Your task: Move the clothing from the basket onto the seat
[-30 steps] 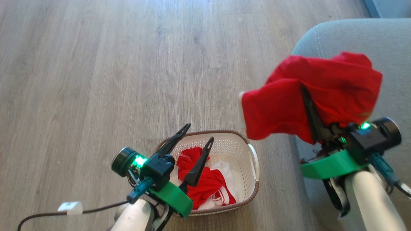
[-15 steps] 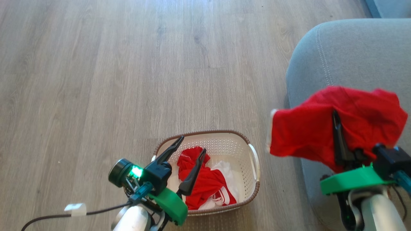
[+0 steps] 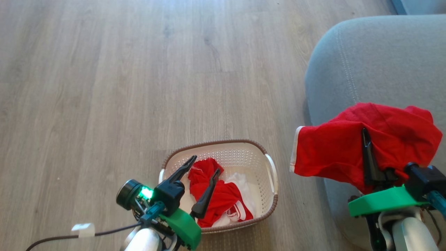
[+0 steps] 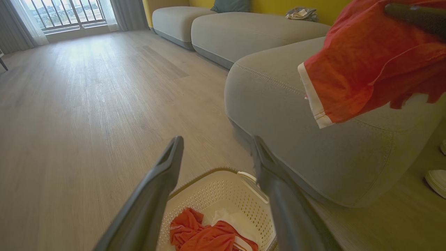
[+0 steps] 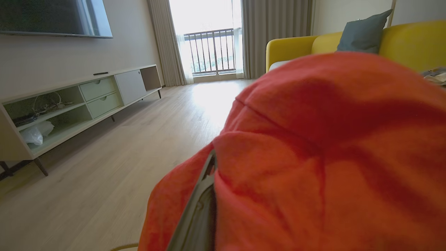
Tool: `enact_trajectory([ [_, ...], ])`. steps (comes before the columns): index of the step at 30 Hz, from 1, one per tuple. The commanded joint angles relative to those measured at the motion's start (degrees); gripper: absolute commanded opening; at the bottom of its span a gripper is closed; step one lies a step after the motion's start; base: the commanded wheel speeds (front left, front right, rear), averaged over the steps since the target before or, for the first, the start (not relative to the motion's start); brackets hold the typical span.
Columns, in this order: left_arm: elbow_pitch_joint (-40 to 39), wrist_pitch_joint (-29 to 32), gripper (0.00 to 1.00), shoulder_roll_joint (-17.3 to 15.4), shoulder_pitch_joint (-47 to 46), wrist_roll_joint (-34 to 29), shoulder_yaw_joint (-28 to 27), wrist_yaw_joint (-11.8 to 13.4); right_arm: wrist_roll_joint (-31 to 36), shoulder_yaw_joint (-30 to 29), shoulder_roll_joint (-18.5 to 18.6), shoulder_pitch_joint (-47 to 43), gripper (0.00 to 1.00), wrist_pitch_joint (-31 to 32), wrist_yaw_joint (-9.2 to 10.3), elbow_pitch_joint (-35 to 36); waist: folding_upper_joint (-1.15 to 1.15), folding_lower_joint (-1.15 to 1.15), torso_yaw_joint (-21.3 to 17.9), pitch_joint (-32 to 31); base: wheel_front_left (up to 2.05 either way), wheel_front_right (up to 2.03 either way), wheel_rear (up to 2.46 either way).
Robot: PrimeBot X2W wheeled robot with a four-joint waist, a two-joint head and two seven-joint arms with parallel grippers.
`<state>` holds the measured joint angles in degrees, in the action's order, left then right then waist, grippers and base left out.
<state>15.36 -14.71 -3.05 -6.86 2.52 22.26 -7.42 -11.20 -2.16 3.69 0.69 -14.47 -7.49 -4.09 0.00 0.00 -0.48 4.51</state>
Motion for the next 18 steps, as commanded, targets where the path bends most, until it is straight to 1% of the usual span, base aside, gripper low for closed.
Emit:
enact_trajectory([
  [1, -1.7, -0.3, 1.0, -0.3, -1.6, -0.3, -1.9, -0.1, 0.4, 1.0, 0.0, 2.4, 0.0, -0.5, 0.0, 2.1, 0.0, 0.0, -0.6, 0.3, 0.0, 0.0, 0.0],
  [6, -2.0, -0.3, 1.0, -0.6, -2.0, -0.4, -1.8, -0.1, 1.4, 0.7, -0.1, 3.3, 0.0, -0.5, 0.0, 3.1, 0.0, 0.0, -4.0, 1.7, 0.0, 0.0, 0.0],
  [18, -3.6, -0.3, 1.0, -1.5, -4.8, -0.7, -0.1, -0.1, 1.7, -1.1, -0.5, 4.3, 0.0, -0.5, 0.0, 5.5, 0.0, 0.0, -16.5, 5.5, 0.0, 0.0, 0.0],
])
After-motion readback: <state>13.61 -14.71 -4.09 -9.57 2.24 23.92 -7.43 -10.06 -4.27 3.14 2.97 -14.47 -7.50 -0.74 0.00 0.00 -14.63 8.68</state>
